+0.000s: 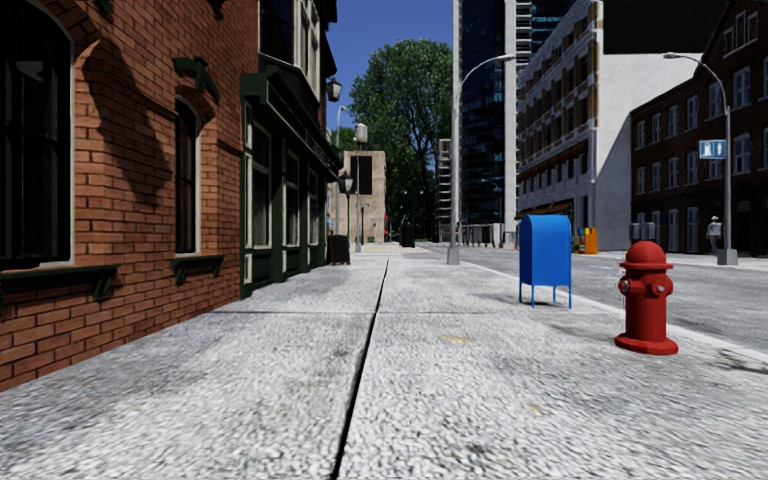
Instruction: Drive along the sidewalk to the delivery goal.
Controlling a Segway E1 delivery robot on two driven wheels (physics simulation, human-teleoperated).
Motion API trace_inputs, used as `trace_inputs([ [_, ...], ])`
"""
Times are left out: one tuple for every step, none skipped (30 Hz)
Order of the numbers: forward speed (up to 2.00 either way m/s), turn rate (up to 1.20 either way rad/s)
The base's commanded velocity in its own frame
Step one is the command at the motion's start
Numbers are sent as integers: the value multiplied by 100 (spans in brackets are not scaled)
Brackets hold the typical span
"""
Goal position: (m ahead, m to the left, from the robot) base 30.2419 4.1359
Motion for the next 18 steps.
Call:
trace_inputs([
  [200, 0],
  [200, 0],
  [200, 0],
  [200, 0],
  [200, 0],
  [200, 0],
  [200, 0],
  [200, 0],
  [200, 0],
  [200, 0],
  [200, 1],
  [200, 1],
  [200, 0],
  [200, 0],
  [200, 0],
  [200, 0],
  [200, 0],
  [200, 0],
])
